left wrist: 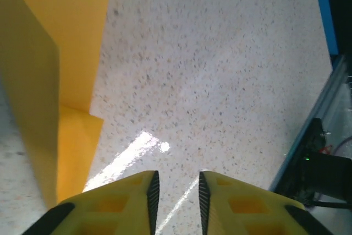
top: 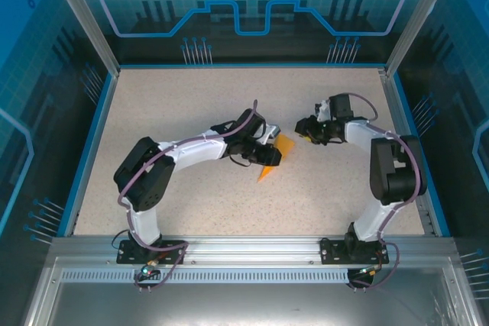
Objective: Fold a paper plane with a square sheet of paper (pick it up from the middle)
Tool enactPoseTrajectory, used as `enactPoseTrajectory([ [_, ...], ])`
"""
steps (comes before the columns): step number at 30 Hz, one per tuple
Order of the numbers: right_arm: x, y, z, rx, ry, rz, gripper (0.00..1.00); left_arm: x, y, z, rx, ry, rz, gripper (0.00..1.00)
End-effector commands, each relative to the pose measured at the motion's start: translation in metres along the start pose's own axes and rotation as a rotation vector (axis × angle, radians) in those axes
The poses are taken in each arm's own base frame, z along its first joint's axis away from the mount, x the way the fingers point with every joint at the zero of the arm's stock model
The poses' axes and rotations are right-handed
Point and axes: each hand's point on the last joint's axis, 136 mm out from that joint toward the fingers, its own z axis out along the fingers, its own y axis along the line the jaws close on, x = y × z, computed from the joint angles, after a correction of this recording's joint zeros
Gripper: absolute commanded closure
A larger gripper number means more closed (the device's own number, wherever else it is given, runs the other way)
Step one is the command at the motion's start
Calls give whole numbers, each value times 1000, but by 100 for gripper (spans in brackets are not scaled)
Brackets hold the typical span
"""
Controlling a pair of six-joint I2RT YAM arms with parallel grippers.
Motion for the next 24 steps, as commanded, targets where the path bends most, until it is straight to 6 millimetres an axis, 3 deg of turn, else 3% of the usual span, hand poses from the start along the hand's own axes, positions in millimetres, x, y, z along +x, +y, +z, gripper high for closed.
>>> enactPoseTrajectory([
  [1,25,5,-7,-30,40,-10,59,-4,20,-22,-191,-7,41,67],
  [5,49,6,-7,-50,71,1,54,-7,39,-31,-313,-30,60,56],
  [11,72,14,-3,-73,88,11,52,-5,40,-12,-286,18,67,55],
  [18,90,9,3,-61,114,23,52,4,61,14,-319,74,45,56],
  [24,102,11,5,-59,129,24,51,3,76,21,-365,67,-4,66],
])
